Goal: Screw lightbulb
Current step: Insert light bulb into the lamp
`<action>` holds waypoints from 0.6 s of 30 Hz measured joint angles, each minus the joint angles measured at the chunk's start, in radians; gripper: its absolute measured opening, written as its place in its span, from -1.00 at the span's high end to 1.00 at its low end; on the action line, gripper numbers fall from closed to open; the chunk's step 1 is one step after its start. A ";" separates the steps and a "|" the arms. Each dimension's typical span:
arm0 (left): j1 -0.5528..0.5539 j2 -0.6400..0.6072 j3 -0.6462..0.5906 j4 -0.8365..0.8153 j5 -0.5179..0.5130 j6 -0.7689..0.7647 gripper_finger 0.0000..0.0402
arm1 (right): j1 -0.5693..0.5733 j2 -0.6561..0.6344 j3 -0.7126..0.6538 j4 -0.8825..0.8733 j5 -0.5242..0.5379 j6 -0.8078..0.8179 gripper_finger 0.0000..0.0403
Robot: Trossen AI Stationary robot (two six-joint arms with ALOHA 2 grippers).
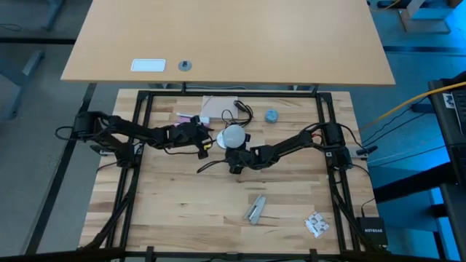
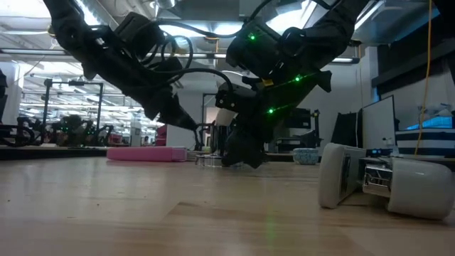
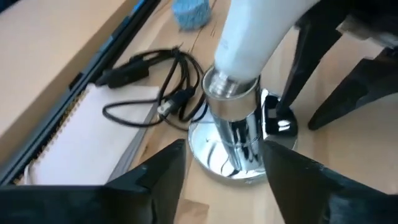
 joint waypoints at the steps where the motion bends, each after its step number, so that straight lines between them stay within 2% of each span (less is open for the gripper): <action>1: 0.004 0.008 0.000 0.000 -0.004 -0.009 -0.10 | 0.000 0.000 0.000 0.000 0.000 0.000 0.31; 8: 0.012 0.058 0.000 0.017 -0.011 -0.010 -0.35 | 0.000 0.000 0.000 0.012 0.000 0.000 0.31; 13: -0.002 0.058 0.000 0.069 -0.002 -0.006 -0.34 | 0.000 0.000 0.000 0.019 -0.001 0.000 0.31; 18: -0.024 0.053 0.000 0.123 0.002 0.060 -0.31 | 0.000 0.000 0.000 0.019 -0.002 0.000 0.31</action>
